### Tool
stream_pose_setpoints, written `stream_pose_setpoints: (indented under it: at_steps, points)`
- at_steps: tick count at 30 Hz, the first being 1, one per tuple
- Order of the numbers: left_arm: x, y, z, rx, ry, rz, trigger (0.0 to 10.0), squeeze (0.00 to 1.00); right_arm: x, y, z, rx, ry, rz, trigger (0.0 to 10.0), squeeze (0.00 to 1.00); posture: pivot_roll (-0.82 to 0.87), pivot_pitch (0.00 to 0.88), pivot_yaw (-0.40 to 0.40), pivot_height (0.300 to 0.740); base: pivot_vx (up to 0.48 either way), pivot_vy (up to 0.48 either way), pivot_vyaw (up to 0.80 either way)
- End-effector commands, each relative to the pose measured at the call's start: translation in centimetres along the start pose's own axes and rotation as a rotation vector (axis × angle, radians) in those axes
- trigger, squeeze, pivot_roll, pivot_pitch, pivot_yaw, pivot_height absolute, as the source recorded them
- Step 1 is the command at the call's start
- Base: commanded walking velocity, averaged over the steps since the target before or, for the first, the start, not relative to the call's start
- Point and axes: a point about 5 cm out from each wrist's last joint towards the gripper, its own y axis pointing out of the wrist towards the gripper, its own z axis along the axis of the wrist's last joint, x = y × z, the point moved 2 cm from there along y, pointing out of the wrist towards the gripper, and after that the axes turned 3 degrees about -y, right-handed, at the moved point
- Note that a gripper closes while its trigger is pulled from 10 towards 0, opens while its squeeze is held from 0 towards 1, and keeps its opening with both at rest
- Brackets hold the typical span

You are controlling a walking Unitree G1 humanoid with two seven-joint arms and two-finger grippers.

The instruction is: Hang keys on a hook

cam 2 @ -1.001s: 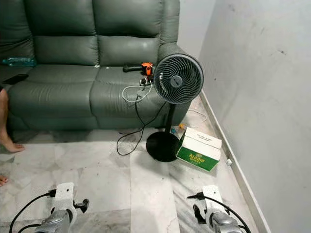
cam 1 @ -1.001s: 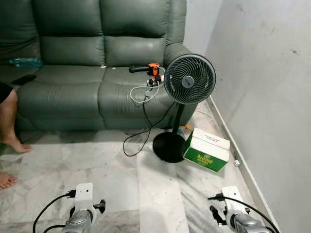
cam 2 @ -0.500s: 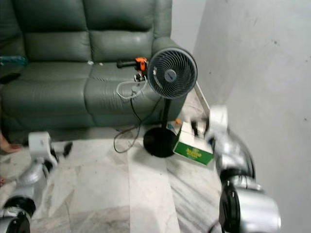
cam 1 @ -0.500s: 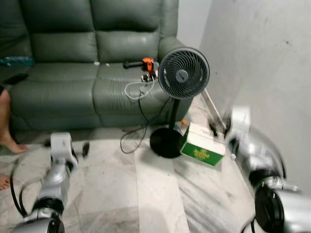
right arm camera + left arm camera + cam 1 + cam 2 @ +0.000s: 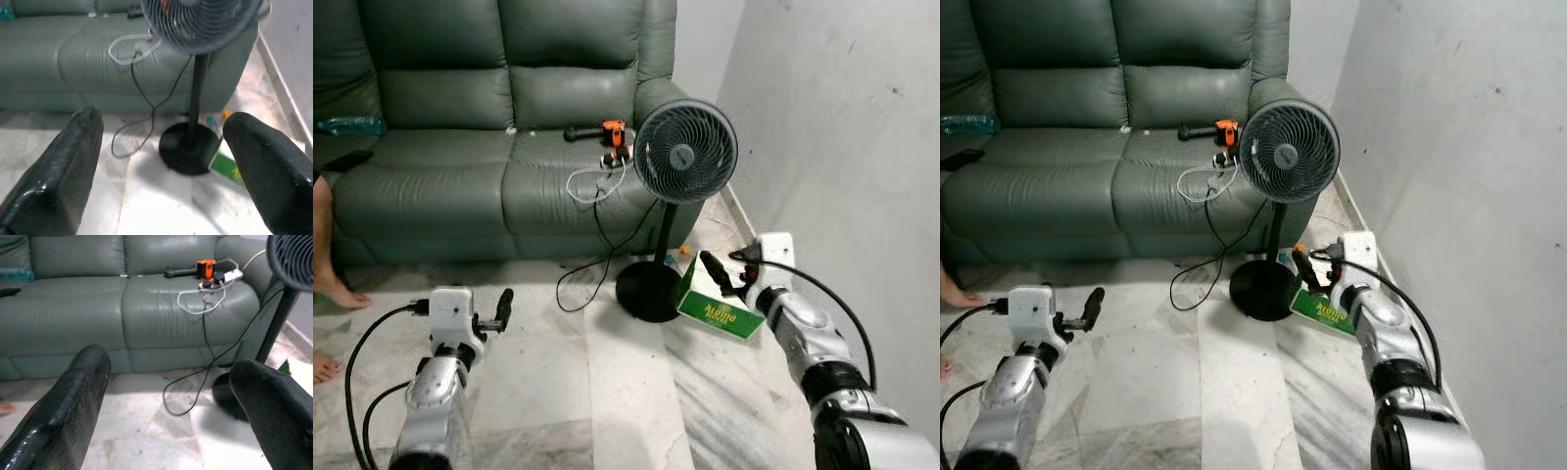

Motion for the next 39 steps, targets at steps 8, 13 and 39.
stream_pose_setpoints:
  at_steps: [8,13,39]
  points:
    - [4.2,-5.1,-0.1,0.017,0.018,-0.083,10.0,0.0,1.9,-7.5,-0.6,-0.037,-0.083,0.015,10.0,0.0,0.04,0.0,-0.052,0.74,0.0,0.0,0.0]
    - [5.0,-5.6,-0.6,0.034,0.018,-0.06,10.0,0.0,1.7,-9.1,-1.2,-0.015,-0.012,-0.07,10.0,0.0,0.0,0.0,0.02,0.74,0.0,0.0,0.0]
    - [4.0,-3.6,5.4,0.185,0.182,-0.043,10.0,0.0,-9.9,-2.9,7.1,0.287,0.038,0.149,10.0,0.0,0.13,0.0,-0.029,0.74,0.0,0.0,0.0]
